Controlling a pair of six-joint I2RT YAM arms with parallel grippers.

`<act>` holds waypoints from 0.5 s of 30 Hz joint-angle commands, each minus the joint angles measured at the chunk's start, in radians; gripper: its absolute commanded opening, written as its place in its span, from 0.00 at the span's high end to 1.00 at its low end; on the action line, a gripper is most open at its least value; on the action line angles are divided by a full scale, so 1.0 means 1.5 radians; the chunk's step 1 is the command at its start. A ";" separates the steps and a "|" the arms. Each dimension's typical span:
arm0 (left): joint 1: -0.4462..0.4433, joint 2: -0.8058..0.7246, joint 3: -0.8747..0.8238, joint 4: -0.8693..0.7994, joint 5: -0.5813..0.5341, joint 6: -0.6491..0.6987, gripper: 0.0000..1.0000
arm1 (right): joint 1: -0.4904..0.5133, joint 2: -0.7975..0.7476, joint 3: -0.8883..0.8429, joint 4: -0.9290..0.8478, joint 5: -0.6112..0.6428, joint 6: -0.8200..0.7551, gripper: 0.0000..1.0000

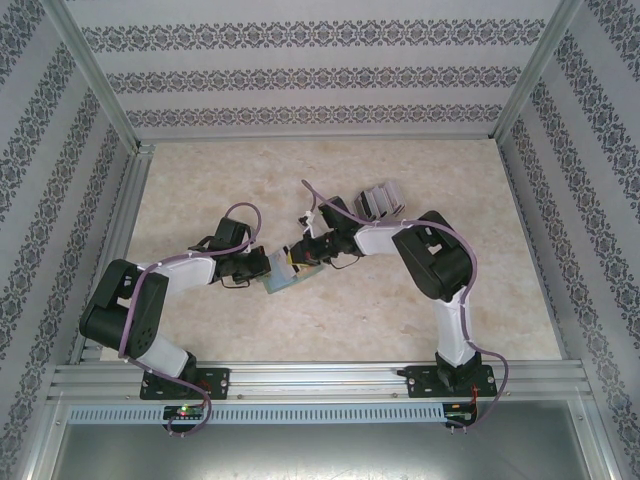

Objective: Put the credit cards into the card holder
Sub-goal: Insert the credit card into the card slot.

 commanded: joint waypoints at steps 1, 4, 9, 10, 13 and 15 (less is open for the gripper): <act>0.006 -0.006 -0.015 -0.036 -0.017 -0.004 1.00 | 0.014 0.012 0.014 0.020 -0.001 0.006 0.97; 0.006 -0.002 -0.012 -0.034 -0.011 -0.005 1.00 | 0.022 0.011 0.013 0.018 0.002 0.006 0.97; 0.006 -0.001 -0.007 -0.036 -0.013 -0.003 1.00 | 0.030 0.017 0.004 0.029 0.013 0.016 0.97; 0.006 0.000 -0.009 -0.034 -0.012 -0.005 1.00 | 0.033 0.019 0.002 0.041 0.018 0.026 0.97; 0.006 0.000 -0.010 -0.032 -0.011 -0.006 1.00 | 0.041 0.024 0.003 0.053 0.043 0.037 0.97; 0.006 -0.003 -0.010 -0.035 -0.010 -0.006 1.00 | 0.044 0.028 0.004 0.054 0.053 0.037 0.97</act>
